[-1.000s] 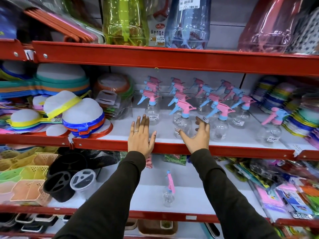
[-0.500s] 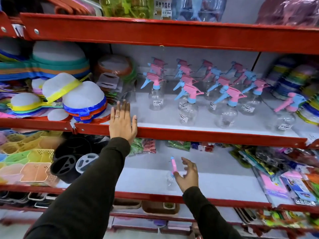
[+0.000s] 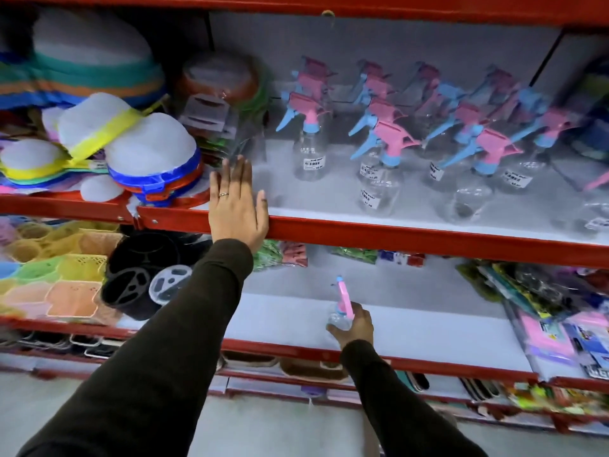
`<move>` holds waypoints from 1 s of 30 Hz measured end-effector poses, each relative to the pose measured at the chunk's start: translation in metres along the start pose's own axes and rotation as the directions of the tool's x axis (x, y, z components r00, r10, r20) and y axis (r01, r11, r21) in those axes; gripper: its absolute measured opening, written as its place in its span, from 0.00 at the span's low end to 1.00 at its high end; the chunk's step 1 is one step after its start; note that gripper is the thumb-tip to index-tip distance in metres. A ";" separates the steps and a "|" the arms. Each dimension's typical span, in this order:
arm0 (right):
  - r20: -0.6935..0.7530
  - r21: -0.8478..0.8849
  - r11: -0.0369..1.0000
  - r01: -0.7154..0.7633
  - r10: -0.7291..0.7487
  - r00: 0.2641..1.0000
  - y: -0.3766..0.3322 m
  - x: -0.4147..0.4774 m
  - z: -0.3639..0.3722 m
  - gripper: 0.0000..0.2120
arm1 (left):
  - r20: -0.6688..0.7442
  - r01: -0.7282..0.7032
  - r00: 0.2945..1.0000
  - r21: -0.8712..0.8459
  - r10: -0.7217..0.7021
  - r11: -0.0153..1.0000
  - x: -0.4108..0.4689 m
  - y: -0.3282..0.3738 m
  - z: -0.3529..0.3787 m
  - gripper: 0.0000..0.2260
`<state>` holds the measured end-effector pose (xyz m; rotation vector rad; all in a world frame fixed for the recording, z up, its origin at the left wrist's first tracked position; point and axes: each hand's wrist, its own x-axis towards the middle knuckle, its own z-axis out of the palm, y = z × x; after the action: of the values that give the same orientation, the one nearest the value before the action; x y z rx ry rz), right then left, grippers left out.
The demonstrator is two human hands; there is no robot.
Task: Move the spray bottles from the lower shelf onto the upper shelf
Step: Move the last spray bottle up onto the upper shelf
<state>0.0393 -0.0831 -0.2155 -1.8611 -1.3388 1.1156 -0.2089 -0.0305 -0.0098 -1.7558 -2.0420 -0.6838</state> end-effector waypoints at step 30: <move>-0.255 -0.063 0.574 0.816 -0.800 0.543 -0.223 -0.068 -0.084 0.29 | 0.057 0.018 0.998 0.015 -0.019 1.000 0.001 0.002 -0.009 0.30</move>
<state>0.0017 -0.0735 0.0290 -1.0150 -1.6947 0.3792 -0.2078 -0.0351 -0.0017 -1.7699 -2.0975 -0.6297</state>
